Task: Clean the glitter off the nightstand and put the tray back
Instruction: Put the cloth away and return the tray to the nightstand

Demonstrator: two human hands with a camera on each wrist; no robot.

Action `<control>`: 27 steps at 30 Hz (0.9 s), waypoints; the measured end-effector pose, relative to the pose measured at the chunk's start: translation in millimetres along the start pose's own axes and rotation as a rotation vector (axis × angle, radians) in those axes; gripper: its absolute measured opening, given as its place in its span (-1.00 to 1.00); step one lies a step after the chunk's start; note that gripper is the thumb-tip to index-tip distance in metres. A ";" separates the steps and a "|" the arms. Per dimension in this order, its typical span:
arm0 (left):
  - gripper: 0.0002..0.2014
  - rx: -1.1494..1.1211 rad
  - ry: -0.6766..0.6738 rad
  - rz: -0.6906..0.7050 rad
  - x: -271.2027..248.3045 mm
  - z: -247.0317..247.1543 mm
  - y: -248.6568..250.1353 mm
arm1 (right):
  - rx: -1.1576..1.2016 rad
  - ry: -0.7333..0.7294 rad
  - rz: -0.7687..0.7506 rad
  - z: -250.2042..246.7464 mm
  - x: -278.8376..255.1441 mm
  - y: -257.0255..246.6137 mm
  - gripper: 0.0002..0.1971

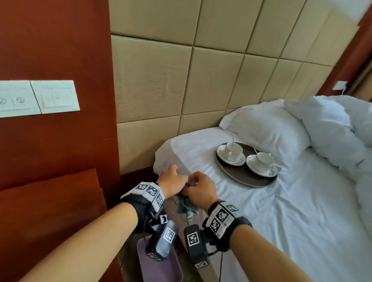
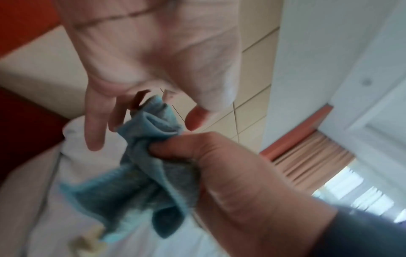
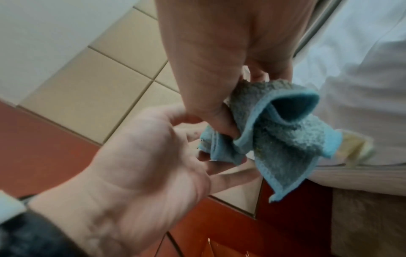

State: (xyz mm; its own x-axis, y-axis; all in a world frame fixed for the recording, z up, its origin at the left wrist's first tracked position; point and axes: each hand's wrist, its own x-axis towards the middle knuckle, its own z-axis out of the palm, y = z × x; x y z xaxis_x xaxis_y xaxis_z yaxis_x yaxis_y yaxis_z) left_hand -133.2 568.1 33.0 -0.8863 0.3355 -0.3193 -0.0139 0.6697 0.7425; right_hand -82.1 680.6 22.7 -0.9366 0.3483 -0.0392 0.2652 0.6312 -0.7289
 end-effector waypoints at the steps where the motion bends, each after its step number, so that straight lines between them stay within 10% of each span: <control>1: -0.35 -0.063 0.005 -0.007 3.9 -0.7 8.0 | 0.022 0.014 0.016 -1.3 3.2 0.0 -0.77; 9: -0.37 -0.121 0.071 -0.066 30.4 -20.3 -2.1 | 0.209 -0.032 0.058 22.4 -1.7 -6.5 -0.64; 15: -0.62 -0.040 -0.077 0.231 66.6 28.9 80.0 | 0.451 0.181 0.398 -74.5 38.0 40.1 -0.76; 27: -0.75 0.101 -0.007 0.190 105.5 65.8 117.3 | 0.740 0.219 0.730 -113.7 76.5 122.3 -0.62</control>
State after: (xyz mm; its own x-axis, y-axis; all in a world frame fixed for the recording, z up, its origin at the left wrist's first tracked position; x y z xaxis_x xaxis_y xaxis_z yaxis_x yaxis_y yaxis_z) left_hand -197.9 725.6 47.6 -0.8652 0.4667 -0.1835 0.2003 0.6570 0.7268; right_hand -95.2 863.3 8.3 -0.5255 0.6359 -0.5652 0.4721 -0.3348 -0.8155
